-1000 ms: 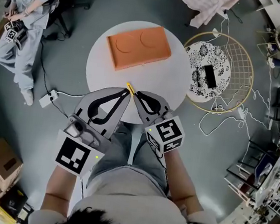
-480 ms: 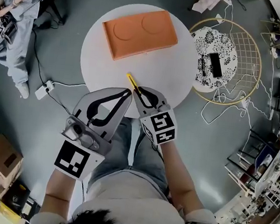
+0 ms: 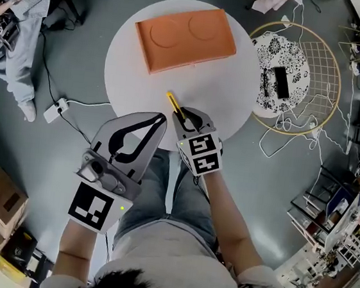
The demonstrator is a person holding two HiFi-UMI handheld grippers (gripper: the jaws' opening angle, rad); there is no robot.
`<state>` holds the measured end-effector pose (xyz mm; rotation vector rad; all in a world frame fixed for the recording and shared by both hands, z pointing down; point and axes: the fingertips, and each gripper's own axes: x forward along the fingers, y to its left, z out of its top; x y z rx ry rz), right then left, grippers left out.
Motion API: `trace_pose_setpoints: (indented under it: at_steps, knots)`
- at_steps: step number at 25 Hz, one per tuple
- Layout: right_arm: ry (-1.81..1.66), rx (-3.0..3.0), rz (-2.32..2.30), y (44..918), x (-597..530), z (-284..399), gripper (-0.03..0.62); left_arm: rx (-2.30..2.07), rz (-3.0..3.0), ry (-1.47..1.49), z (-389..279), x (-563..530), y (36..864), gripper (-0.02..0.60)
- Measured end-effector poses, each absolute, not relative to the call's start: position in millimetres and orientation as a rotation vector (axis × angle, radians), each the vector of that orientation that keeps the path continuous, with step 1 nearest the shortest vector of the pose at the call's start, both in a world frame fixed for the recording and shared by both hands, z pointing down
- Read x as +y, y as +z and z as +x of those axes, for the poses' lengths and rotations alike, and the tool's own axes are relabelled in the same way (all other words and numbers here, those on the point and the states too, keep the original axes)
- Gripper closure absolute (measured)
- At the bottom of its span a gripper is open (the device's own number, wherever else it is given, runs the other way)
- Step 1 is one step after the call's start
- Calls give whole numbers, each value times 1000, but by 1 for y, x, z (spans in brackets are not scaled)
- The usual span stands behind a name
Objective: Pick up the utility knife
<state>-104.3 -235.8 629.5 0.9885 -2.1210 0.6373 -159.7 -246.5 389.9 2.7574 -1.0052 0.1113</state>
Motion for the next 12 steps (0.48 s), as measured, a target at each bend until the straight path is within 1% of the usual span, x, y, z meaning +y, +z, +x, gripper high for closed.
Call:
trace_pose_setpoints:
  at_steps: [7, 12]
  knots:
    - [641, -2048, 972, 647, -234, -103, 511, -1020, 2742, 108, -165, -250, 395, 571]
    - [571, -1995, 973, 645, -236, -106, 522, -1022, 2728, 99, -167, -250, 398, 571]
